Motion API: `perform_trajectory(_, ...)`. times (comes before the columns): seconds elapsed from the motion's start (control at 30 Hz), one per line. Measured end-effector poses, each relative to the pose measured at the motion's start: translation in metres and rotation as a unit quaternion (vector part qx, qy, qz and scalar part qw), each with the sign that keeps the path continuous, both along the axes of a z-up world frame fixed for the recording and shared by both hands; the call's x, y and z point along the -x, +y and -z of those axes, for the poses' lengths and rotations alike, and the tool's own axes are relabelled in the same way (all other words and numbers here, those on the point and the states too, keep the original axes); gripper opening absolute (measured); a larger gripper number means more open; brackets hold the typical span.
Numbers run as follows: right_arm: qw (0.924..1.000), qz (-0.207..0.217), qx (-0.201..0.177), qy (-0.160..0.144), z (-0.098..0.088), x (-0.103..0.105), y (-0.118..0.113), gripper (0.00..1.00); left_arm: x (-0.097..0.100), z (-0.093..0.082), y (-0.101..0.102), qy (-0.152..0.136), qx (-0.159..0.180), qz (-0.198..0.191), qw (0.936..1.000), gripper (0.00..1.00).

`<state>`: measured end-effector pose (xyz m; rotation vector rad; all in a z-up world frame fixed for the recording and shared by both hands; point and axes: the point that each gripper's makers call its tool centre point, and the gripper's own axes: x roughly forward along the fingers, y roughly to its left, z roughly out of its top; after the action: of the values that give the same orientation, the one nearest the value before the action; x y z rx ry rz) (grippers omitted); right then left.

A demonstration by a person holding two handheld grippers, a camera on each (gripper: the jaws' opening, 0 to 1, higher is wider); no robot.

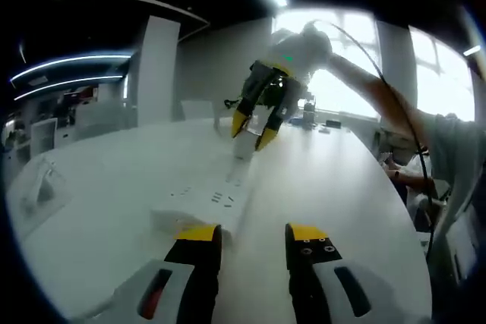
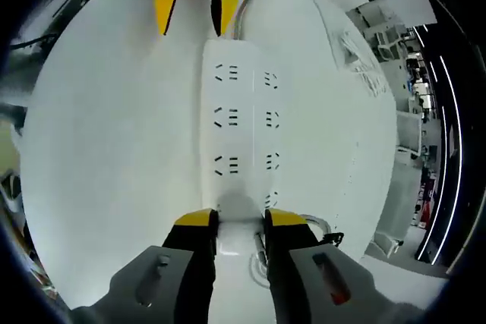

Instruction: Straighten the power strip on the desk, plug the charger into it

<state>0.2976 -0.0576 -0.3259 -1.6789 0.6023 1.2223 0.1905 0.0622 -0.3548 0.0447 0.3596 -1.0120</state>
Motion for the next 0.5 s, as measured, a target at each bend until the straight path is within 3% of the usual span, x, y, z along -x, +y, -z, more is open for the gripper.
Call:
perform_trajectory(0.13,1.0000,-0.003,-0.004,0.008,-0.0003,0.0014,-0.0009,0.23,0.0016,-0.0023,-0.0007,-0.002,0.002,0.004,1.0000,0.34)
perform_trajectory(0.33,0.9975,0.021,-0.042,0.053,-0.0012,0.0014,-0.0029,0.23,0.0031,-0.0016,-0.0002,0.002,0.003,0.002,1.0000,0.34)
perform_trajectory(0.5,0.9975,0.015,-0.007,0.069,0.0038,0.0062,0.0020,0.23,0.0067,-0.0019,-0.0036,0.003,0.005,0.007,1.0000,0.34)
